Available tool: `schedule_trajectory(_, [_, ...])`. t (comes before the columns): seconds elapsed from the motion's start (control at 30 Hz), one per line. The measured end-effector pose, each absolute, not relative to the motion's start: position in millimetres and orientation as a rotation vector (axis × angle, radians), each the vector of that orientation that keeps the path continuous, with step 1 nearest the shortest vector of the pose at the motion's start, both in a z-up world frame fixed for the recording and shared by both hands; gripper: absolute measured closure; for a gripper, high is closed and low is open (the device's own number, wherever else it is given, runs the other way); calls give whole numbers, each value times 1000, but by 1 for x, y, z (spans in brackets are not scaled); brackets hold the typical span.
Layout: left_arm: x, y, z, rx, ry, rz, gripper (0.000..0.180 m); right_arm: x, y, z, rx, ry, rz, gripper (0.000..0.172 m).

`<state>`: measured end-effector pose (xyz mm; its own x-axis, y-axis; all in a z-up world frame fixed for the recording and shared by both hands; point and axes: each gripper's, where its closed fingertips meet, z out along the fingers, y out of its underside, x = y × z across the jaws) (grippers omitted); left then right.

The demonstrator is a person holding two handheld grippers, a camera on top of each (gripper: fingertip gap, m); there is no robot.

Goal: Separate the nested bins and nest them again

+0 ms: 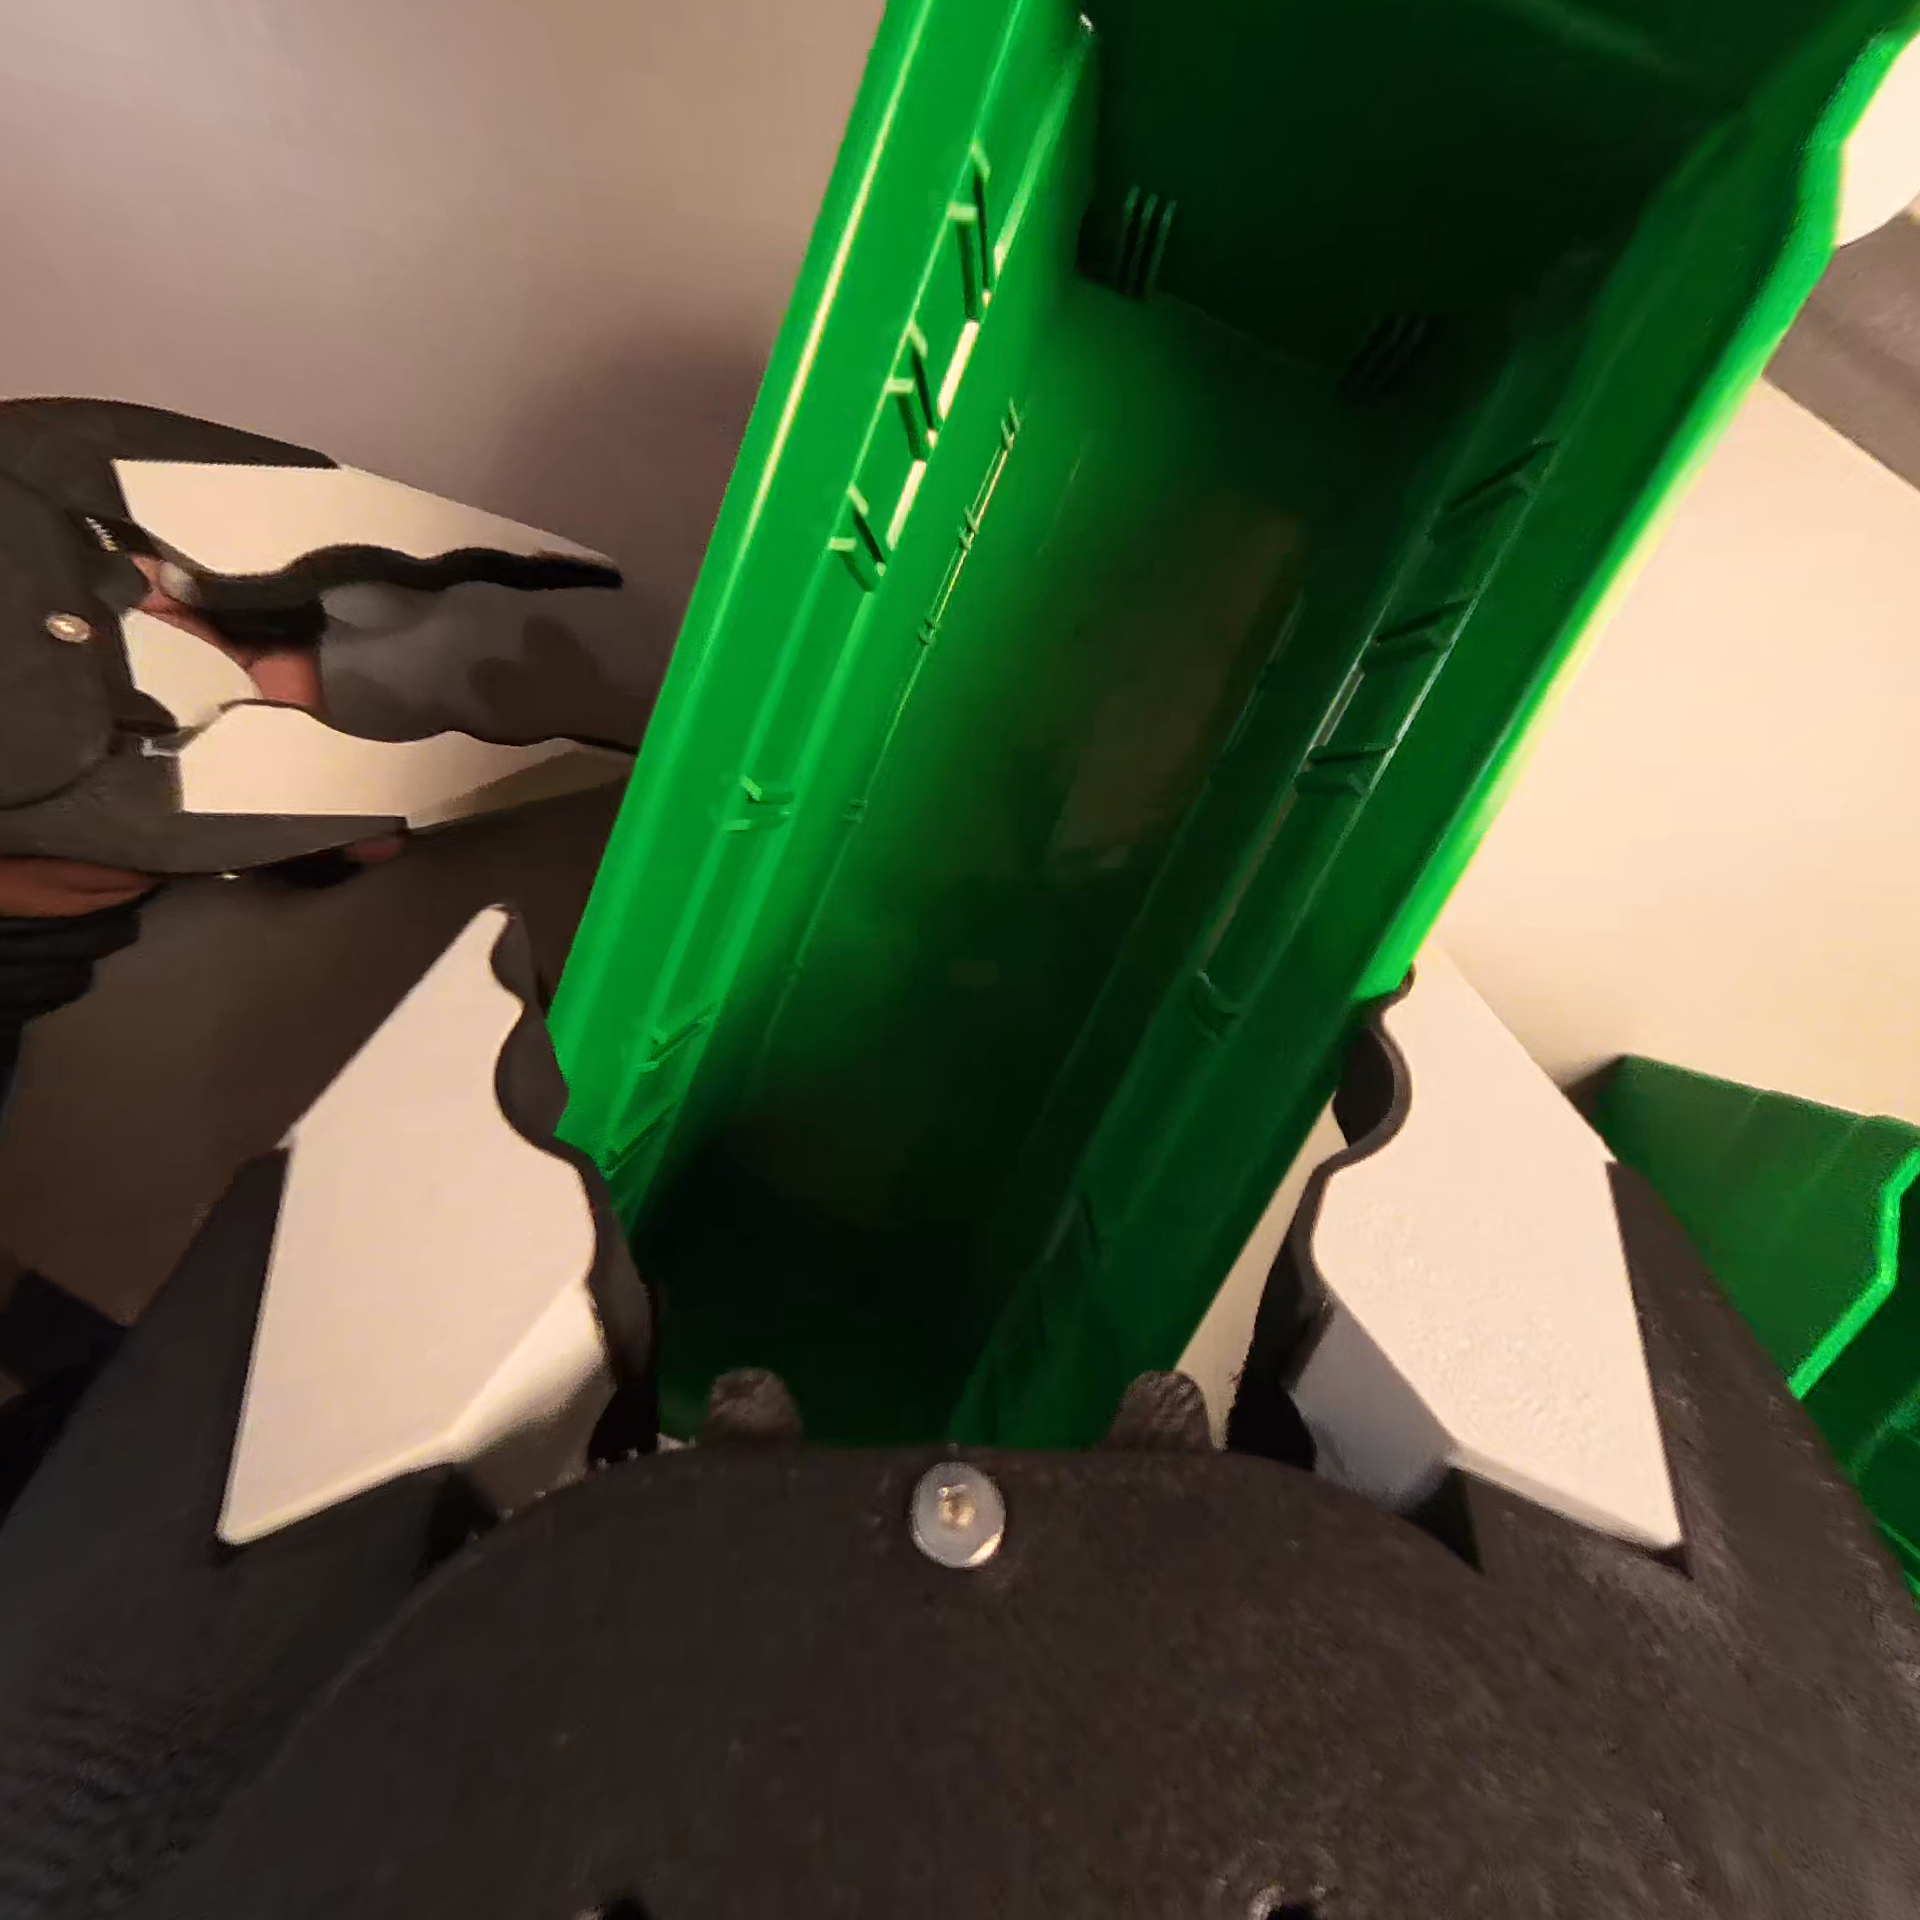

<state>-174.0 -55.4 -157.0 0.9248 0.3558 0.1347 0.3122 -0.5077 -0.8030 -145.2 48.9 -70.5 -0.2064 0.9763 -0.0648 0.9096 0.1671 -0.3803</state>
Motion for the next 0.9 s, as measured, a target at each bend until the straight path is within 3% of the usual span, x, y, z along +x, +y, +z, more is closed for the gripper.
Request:
schedule_trajectory(0.43, [-175, -56, -157, -2135, -480, 50, 130, -142, 46, -61, -1852, -2225, 519, 53])
schedule_trajectory(0.9, [-175, -57, -156, -2128, -487, 32, 130, -130, 39, -57, -1768, -2282, 474, 55])
